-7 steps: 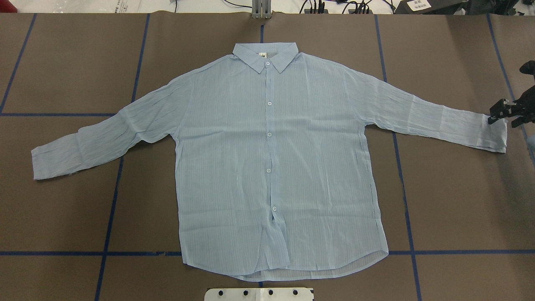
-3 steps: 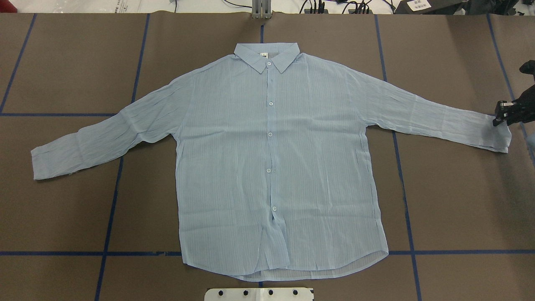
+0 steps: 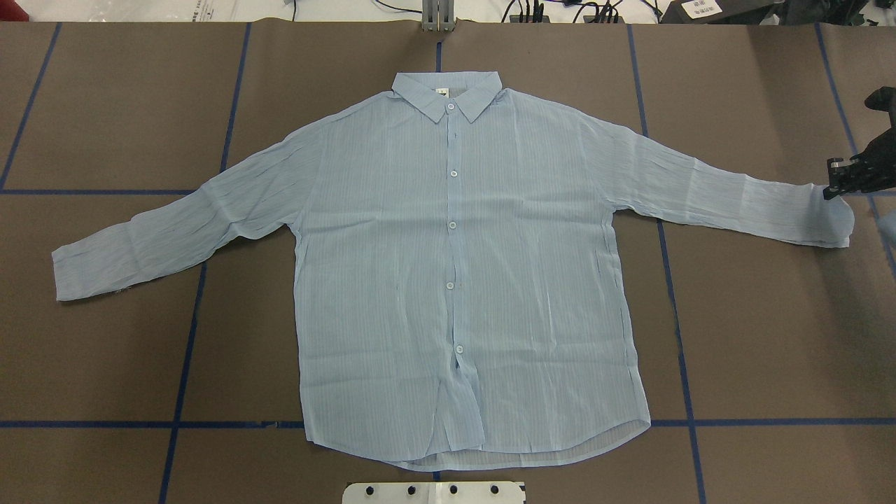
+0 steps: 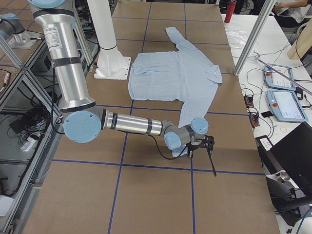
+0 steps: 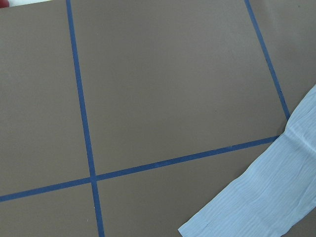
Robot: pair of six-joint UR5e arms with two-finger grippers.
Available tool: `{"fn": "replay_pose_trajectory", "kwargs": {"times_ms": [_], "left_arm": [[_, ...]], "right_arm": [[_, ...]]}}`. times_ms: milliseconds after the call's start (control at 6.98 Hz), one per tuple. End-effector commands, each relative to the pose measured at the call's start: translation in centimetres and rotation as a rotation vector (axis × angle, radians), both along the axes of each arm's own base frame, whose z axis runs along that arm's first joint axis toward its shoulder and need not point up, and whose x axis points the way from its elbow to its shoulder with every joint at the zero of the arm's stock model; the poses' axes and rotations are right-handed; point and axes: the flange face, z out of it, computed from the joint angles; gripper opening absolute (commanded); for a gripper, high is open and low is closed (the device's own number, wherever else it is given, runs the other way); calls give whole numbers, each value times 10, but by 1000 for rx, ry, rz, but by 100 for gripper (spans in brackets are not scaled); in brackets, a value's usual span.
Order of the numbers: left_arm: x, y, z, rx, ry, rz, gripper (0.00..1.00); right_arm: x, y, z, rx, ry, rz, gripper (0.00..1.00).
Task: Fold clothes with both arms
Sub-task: 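Lower the right gripper onto the sleeve cuff nearest it and grasp, then carry the sleeve with the right gripper across toward the collar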
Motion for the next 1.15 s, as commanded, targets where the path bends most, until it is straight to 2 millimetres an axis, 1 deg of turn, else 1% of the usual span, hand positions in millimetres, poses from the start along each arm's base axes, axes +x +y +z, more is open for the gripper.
{"fn": "replay_pose_trajectory", "kwargs": {"times_ms": [0, 143, 287, 430, 573, 716, 860, 1003], "left_arm": [[0, 1, -5, 9, 1, 0, 100], [0, 1, -5, 11, 1, 0, 100], [0, 1, -5, 11, 2, 0, 100], [0, 1, -5, 11, 2, 0, 100], [0, 1, -5, 12, 2, 1, 100], [1, 0, -5, 12, 2, 2, 100], [1, 0, -3, 9, 0, 2, 100], [2, 0, -1, 4, 0, 4, 100]], "right_arm": [[-3, -6, -32, 17, -22, 33, 0], [-13, -9, -80, -8, -72, 111, 0], [-45, -2, -127, -28, -127, 133, 0], [-76, -7, -174, -41, -171, 155, 0], [-130, -13, -229, -94, -220, 181, 0], [-185, -18, -290, -154, -268, 222, 0], [-240, -17, -351, -179, -299, 278, 0], [-286, -26, -406, -192, -320, 359, 0]]}}
